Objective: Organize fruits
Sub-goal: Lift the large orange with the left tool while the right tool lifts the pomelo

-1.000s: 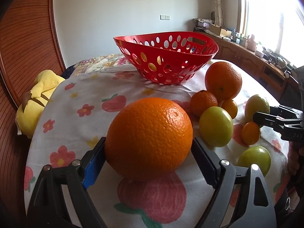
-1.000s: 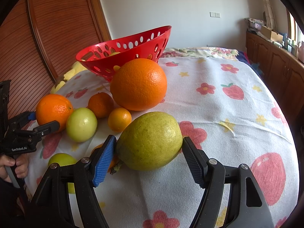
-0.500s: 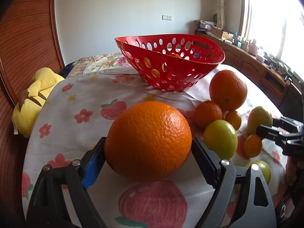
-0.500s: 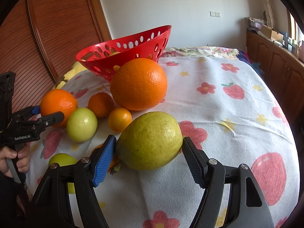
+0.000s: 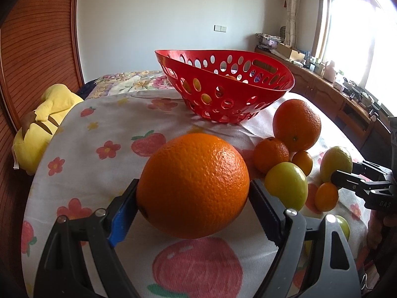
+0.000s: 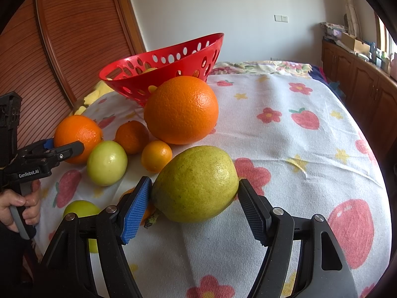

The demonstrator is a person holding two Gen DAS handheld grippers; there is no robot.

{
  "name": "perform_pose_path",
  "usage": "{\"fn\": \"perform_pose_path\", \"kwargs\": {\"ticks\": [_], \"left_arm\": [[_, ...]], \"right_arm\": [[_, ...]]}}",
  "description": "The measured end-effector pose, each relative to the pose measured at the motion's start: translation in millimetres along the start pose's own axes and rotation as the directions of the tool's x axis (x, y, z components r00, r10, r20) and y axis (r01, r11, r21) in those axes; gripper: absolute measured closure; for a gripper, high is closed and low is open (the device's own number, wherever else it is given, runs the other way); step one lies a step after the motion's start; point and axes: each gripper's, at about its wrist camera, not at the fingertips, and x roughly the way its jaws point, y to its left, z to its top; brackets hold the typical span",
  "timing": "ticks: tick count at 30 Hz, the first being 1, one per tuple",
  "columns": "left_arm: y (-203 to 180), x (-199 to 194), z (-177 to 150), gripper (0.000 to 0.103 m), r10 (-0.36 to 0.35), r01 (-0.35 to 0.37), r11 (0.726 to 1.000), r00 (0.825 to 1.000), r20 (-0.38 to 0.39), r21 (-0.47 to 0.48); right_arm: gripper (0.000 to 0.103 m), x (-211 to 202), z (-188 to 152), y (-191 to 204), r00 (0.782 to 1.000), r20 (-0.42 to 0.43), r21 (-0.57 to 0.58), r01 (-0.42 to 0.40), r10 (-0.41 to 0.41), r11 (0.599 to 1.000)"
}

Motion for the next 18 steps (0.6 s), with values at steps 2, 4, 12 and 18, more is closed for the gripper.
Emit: {"fn": "perform_pose_path", "kwargs": {"ticks": [2,4,12,18], "left_arm": [[1.3,0.4,-0.2,0.017,-0.004,0.004,1.0,1.0,0.002,-0.006],[1.2,0.7,1.0,0.017,-0.005,0.005,1.0,1.0,-0.001,-0.006],[0.2,3.7,4.8,0.017,-0.005,0.005,1.0,1.0,-0.005,-0.003],[-1.2,2.3,4.2,0.018,0.001,-0.001,1.0,1.0,-0.006,0.008]], "right_arm": [[0.03,0.1,0.1,0.0,1.0,0.0,-0.001,0.0,0.0,1.0],[0.03,0.2,-0.1,0.1,1.0,0.0,-0.001,0.001,-0.001,1.0],[0.03,0.2,0.0,-0.1,1.0,0.0,0.0,0.0,0.0,1.0],[0.031,-0.2,0.1,0.7,1.0,0.005,0.001,0.008,-0.008,1.0]]}}
